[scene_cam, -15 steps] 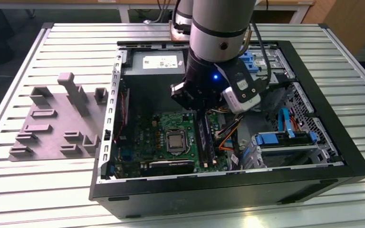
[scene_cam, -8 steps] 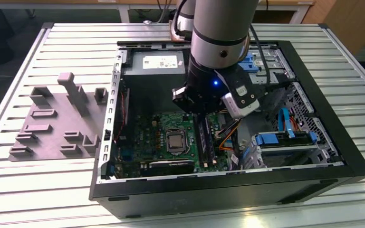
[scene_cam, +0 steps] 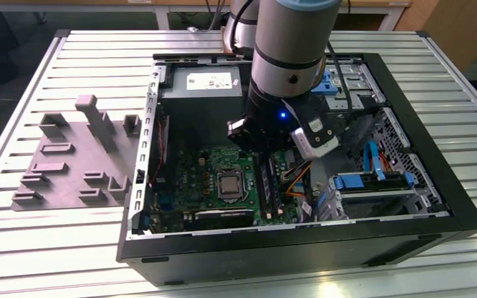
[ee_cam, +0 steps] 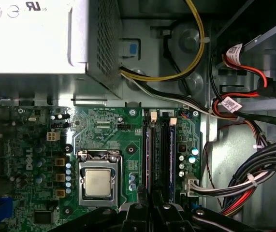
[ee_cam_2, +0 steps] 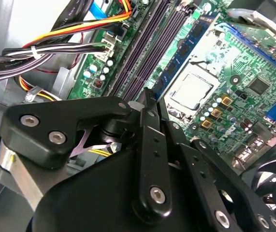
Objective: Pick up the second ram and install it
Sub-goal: 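Insert the second ram into the second slot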
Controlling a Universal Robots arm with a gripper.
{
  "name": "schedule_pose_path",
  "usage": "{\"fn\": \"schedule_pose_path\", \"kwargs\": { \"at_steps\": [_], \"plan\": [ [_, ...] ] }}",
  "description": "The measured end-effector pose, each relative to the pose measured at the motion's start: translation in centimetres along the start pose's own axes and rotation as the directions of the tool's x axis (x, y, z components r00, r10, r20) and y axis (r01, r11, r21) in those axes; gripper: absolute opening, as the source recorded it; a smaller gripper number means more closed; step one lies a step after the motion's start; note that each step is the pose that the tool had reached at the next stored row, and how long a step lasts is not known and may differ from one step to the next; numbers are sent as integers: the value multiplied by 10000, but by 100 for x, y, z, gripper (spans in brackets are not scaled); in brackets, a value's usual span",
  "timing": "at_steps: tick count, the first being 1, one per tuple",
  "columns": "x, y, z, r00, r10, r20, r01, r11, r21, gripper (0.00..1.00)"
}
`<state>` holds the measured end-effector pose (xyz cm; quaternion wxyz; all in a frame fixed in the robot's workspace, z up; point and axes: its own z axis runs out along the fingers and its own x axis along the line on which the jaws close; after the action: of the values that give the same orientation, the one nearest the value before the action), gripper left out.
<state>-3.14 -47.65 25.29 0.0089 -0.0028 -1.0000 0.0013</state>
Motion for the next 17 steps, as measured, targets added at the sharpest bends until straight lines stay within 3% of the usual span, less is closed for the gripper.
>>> {"fn": "schedule_pose_path", "kwargs": {
  "at_steps": [4, 14, 17],
  "plan": [
    [-14, 1, 16, 10000, -2, 1, 2, 10000, -3, 14],
    [-57, 1, 189, 10000, 0, 1, 0, 10000, -3, 14],
    [-57, 1, 201, 10000, 0, -3, 0, 10000, 0, 14]
  ]
}}
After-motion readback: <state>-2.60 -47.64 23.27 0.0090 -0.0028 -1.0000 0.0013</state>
